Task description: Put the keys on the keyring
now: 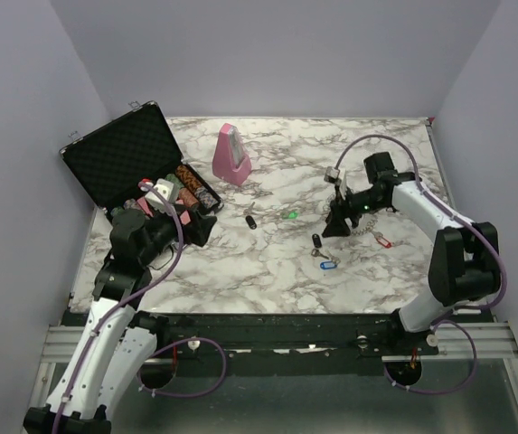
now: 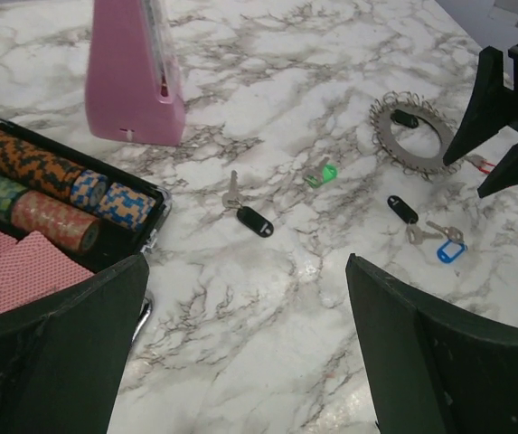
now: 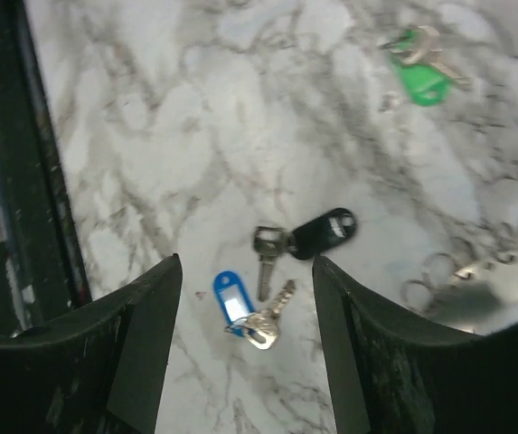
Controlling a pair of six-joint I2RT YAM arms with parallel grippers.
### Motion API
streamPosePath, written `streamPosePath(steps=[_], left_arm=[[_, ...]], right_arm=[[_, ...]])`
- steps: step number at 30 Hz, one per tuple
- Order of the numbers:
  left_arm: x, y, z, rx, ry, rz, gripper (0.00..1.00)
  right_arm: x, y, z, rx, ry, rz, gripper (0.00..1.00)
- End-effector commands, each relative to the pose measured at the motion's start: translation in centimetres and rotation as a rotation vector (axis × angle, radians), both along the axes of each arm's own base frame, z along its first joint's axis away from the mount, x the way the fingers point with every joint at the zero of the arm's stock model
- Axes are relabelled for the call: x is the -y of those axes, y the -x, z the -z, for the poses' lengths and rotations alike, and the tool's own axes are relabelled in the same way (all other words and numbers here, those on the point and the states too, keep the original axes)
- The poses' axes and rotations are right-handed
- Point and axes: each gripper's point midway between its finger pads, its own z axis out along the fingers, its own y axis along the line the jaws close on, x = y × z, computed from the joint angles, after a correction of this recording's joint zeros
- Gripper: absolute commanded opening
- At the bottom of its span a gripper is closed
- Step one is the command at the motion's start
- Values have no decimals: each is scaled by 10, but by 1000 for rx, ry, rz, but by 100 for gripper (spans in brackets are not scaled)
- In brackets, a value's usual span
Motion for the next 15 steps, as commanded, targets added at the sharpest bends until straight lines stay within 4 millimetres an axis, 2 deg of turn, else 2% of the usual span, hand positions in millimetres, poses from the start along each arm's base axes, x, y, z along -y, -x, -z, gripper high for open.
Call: streamPosePath(steps=[1, 5, 9, 15], left_arm=[[28, 9, 1, -61, 59, 167, 99], [47, 16, 11, -200, 122, 260, 98], [64, 26, 23, -312, 94, 314, 96], [87, 38, 40, -369, 47, 353, 95]], right_arm=[[-16, 71, -6, 12, -231, -284, 69], [-4, 72, 13, 76, -130, -308, 69], [1, 82, 18, 136, -110, -399, 69], [21, 68, 36, 120, 56, -314, 67]])
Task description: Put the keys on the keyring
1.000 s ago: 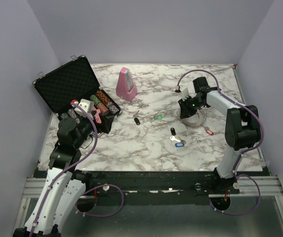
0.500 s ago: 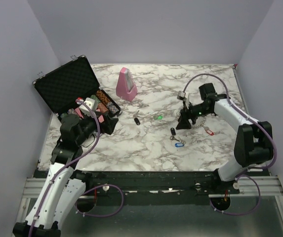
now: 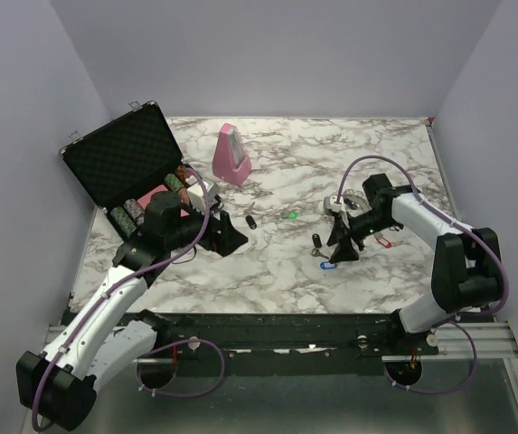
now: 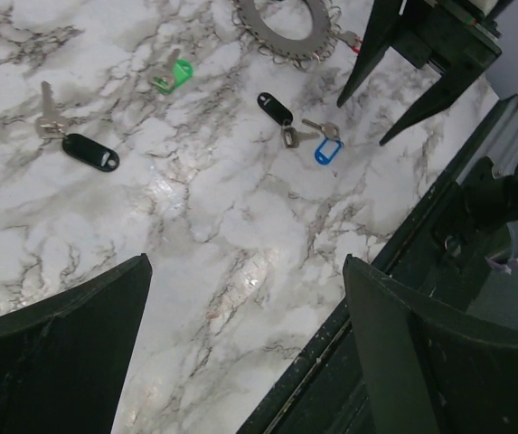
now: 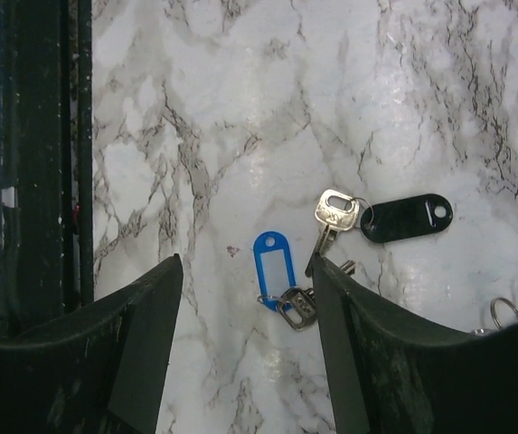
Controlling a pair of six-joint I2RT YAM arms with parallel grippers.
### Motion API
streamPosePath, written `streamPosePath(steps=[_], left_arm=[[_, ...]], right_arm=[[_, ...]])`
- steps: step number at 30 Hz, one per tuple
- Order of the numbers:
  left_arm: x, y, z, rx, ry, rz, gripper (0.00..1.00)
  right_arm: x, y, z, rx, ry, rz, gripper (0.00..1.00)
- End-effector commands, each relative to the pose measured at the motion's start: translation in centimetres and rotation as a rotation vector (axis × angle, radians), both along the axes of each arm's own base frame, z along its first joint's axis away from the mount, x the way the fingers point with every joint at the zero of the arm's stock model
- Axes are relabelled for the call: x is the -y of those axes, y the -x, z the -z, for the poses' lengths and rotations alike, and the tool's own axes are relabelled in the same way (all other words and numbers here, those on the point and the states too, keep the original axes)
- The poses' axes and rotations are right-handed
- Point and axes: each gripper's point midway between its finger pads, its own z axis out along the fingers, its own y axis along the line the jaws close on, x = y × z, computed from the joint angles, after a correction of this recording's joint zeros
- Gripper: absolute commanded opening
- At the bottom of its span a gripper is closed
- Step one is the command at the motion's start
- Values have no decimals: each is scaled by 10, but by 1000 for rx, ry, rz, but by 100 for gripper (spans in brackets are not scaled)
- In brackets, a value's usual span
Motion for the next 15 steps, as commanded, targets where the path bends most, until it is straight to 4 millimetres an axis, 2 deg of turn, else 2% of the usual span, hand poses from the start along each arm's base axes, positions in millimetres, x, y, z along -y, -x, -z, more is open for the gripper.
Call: streamPosePath(steps=[1, 7, 12, 15], left_arm=[[13, 11, 8, -56, -19, 32, 95], [20, 11, 15, -102, 18, 22, 94], [58, 23, 18, -198, 130, 75, 89], [83, 26, 29, -299, 162, 36, 78]], right_arm=[[17, -10, 9, 37, 125, 70, 66], [15, -14, -8, -31, 122, 281, 64], [33, -49, -4, 4, 215, 523, 67], [43, -66, -7, 8, 249, 631, 68]])
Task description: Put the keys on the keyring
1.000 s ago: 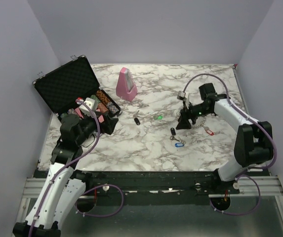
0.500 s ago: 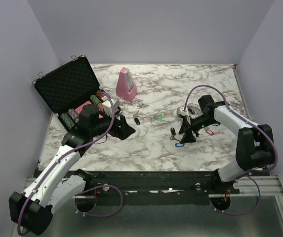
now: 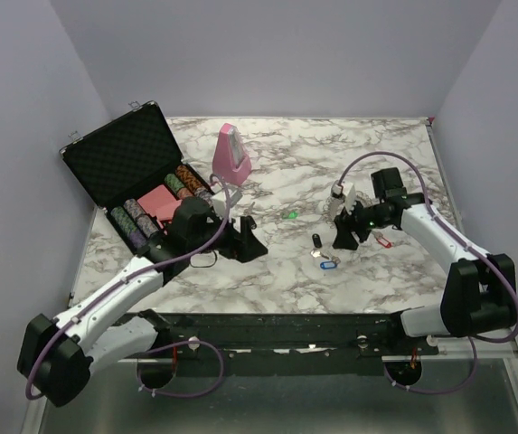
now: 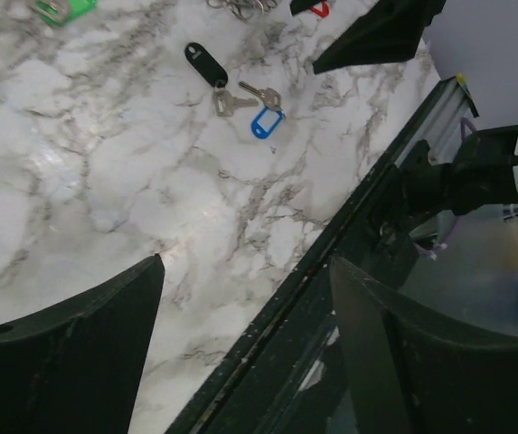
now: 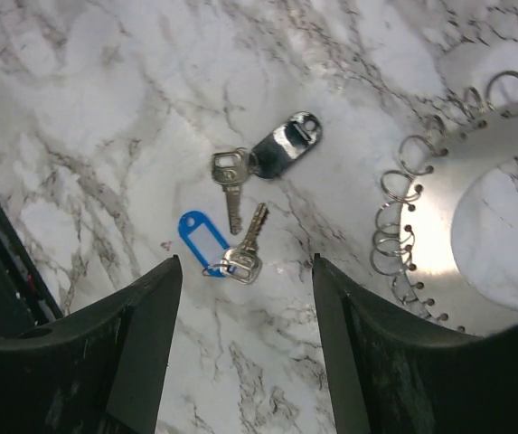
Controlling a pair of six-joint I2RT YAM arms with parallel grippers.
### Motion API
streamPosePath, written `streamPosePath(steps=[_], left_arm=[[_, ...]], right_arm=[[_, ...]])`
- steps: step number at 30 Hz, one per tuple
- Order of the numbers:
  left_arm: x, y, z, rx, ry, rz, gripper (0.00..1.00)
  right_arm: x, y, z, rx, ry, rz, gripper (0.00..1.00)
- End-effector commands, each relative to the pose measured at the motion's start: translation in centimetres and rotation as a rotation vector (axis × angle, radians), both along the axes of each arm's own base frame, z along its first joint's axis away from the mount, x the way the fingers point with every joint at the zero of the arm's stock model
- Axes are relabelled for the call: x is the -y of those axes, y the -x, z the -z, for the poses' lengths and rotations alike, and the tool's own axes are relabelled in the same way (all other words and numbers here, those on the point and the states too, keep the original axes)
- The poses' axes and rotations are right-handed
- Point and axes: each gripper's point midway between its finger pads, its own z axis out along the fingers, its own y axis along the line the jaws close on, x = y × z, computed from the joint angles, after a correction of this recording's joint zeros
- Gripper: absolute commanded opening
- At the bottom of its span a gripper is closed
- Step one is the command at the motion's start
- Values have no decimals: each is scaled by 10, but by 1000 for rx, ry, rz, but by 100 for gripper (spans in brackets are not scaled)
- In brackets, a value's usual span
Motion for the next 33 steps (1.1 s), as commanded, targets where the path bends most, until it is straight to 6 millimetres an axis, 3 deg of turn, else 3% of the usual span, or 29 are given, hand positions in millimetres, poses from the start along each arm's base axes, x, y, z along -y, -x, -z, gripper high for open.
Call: streamPosePath(steps=[1, 9, 13, 14, 15, 21, 33], left_arm=[[44, 5, 4, -153, 98, -49, 75], [126, 10, 17, -309, 63, -91, 67], [164, 11, 36, -398, 15, -87, 46], [172, 9, 39, -410, 13, -87, 45], [176, 10, 50, -438, -20, -91, 45], [200, 8, 65, -479, -61, -100, 45], [222, 2, 106, -560, -123, -122, 45]], right_arm=[[21, -38, -2, 24, 66, 262, 68], [51, -68, -19, 110, 76, 496, 70], [64, -76, -26, 140, 88, 574, 70], [66, -76, -28, 146, 84, 580, 70], [66, -76, -31, 153, 81, 583, 70], [71, -77, -39, 180, 72, 596, 70], [72, -77, -44, 195, 67, 598, 71]])
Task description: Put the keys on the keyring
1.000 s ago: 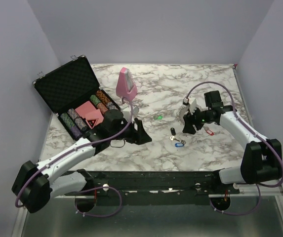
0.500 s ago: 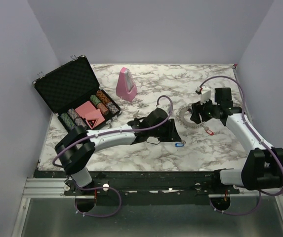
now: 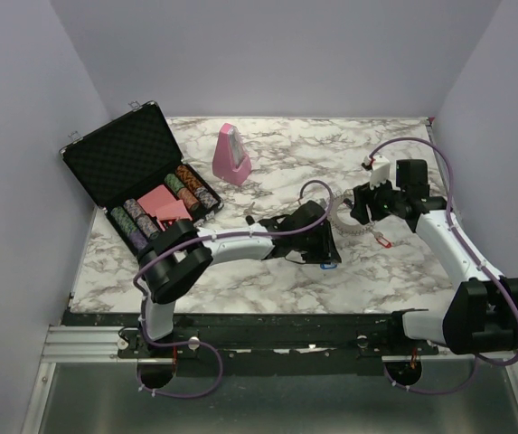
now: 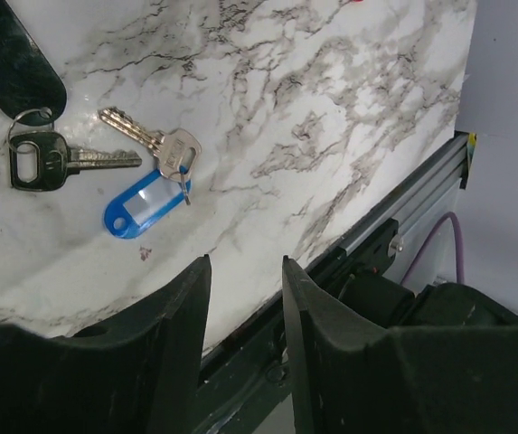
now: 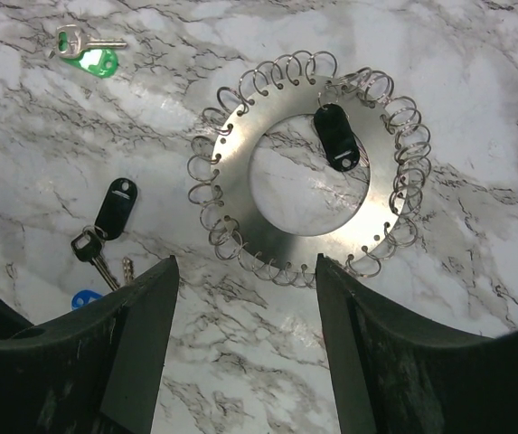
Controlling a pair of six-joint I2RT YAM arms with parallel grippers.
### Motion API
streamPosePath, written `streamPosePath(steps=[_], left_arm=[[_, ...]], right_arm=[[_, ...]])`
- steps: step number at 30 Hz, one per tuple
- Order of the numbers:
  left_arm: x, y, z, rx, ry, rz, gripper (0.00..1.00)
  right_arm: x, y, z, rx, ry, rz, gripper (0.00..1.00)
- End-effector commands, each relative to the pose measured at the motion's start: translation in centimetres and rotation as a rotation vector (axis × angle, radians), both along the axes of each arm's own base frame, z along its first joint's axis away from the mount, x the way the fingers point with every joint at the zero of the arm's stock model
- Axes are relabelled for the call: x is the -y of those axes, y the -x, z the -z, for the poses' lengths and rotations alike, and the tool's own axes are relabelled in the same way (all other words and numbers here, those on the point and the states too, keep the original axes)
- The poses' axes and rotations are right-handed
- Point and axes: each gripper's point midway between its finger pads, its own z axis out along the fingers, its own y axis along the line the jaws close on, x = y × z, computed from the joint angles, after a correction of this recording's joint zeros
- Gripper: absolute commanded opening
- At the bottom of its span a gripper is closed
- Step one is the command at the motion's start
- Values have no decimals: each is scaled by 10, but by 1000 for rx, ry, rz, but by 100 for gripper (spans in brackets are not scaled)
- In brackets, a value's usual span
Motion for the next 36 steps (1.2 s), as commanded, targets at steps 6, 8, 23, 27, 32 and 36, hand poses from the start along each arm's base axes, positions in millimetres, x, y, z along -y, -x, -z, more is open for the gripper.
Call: streamPosePath(steps=[6, 8, 23, 27, 32, 36], left_arm=[[12, -8, 32, -30, -90, -14, 44], [12, -10, 36, -29, -101, -19, 44], [16, -16, 53, -32, -153, -15, 35], [18, -18, 53, -31, -154, -14, 34], [18, -16, 59, -42, -160, -7, 34], [19, -17, 58, -41, -158, -8, 29]], right_arm=[[5, -3, -7, 32, 7, 23, 71], [5, -3, -6, 30, 5, 22, 71], [4, -2, -7, 32, 4, 17, 71], [4, -2, -7, 31, 5, 16, 71], [4, -1, -6, 29, 4, 15, 71], [5, -2, -7, 32, 4, 18, 71]])
